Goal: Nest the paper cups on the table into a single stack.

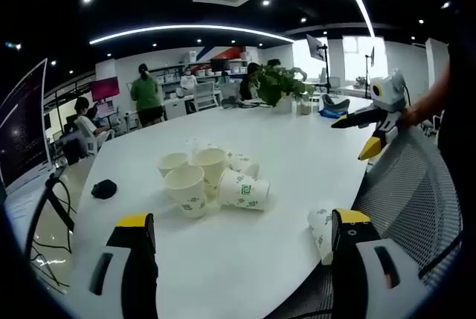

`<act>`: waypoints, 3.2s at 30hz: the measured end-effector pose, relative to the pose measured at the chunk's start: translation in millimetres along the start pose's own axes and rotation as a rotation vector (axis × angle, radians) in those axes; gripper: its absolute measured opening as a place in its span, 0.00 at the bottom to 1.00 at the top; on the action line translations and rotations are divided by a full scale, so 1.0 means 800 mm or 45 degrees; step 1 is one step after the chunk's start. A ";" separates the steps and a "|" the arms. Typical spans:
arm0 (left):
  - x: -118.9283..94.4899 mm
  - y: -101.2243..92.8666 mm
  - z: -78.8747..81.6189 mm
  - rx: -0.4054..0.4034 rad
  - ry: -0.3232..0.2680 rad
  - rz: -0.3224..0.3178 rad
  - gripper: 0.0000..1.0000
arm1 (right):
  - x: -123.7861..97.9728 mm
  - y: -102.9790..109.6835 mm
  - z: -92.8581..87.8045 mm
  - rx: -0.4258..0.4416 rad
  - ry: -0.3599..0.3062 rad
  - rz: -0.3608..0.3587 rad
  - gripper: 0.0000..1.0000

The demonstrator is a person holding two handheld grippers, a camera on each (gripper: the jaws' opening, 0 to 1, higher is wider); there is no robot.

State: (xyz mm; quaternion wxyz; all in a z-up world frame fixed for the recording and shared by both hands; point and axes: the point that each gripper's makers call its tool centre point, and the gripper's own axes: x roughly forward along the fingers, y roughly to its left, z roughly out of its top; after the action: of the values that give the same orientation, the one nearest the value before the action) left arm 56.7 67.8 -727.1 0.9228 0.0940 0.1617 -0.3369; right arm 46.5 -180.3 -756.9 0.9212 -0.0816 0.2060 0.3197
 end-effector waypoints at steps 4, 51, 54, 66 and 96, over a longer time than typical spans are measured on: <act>-0.004 0.001 0.002 -0.012 0.012 -0.006 0.99 | 0.000 -0.001 0.000 0.002 -0.002 -0.002 1.00; 0.004 -0.050 -0.005 0.223 0.182 -0.278 0.92 | 0.001 -0.003 -0.006 0.010 0.027 -0.001 0.98; 0.009 -0.056 -0.011 0.265 0.203 -0.311 0.91 | 0.001 -0.003 -0.006 0.010 0.029 -0.002 0.98; 0.024 -0.089 -0.041 0.425 0.301 -0.474 0.81 | 0.000 -0.003 -0.006 0.013 0.030 -0.006 0.98; 0.051 -0.131 -0.075 0.528 0.383 -0.666 0.28 | -0.001 -0.007 -0.014 0.010 0.070 -0.018 0.94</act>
State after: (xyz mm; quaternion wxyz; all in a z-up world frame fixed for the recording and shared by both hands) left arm 4.1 -18.4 -804.6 0.7326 0.2831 0.2423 -0.5696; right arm 45.7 -188.0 -766.8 0.9177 -0.0881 0.2318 0.3102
